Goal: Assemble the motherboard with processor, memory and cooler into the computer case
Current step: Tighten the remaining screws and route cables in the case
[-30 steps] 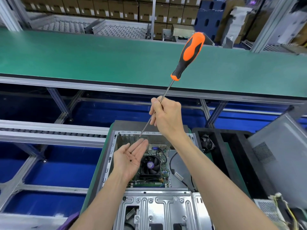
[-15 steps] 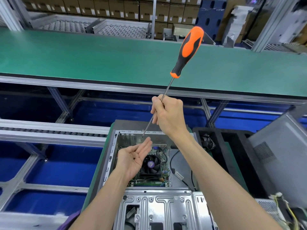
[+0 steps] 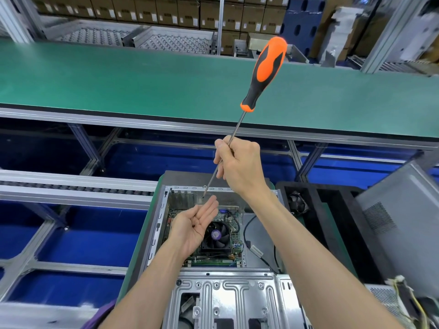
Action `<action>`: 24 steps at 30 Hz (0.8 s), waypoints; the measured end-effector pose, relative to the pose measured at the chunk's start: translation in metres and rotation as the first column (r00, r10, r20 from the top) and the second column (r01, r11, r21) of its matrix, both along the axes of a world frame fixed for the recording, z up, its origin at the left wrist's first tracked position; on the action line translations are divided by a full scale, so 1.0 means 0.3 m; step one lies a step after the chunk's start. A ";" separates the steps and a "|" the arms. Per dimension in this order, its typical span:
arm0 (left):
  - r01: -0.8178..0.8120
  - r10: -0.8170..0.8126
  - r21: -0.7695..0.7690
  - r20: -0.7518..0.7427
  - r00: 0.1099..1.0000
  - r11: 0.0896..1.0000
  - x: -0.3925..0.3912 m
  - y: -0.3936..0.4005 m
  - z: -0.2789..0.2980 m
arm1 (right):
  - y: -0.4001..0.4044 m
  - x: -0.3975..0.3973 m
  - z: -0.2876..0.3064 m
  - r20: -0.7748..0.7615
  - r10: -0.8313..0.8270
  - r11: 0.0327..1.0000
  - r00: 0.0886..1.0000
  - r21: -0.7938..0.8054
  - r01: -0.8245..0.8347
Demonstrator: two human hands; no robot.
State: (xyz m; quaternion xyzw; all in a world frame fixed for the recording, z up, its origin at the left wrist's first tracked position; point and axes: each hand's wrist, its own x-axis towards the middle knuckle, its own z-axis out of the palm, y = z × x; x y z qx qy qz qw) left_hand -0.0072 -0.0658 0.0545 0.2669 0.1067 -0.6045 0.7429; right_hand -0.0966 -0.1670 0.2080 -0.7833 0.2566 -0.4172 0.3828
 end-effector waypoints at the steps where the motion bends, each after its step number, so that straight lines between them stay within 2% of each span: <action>1: 0.005 -0.005 -0.006 -0.006 1.000 1.000 0.001 0.002 0.002 | 0.000 0.000 0.001 -0.004 -0.001 1.000 1.000 -0.005 0.001; 9: 0.011 -0.017 -0.114 -0.052 0.998 0.993 0.016 0.024 0.008 | 0.003 0.000 0.008 -0.030 0.000 1.000 1.000 -0.023 0.000; 15: 0.003 -0.003 -0.056 -0.013 1.000 0.998 0.008 0.007 0.014 | 0.006 0.001 0.014 -0.029 0.004 1.000 1.000 -0.023 -0.005; 20: -0.040 0.035 -0.097 -0.053 0.998 0.995 0.013 0.020 -0.001 | 0.007 0.002 0.010 -0.045 0.007 1.000 0.999 -0.016 -0.008; 22: -0.090 0.091 -0.025 0.019 0.996 0.996 0.016 0.017 -0.007 | 0.007 0.003 0.006 -0.049 0.010 1.000 0.999 -0.013 -0.011; 24: -0.146 0.123 0.095 0.210 0.970 0.985 0.014 0.014 -0.013 | 0.007 0.005 -0.001 -0.059 0.010 1.000 0.998 -0.010 -0.011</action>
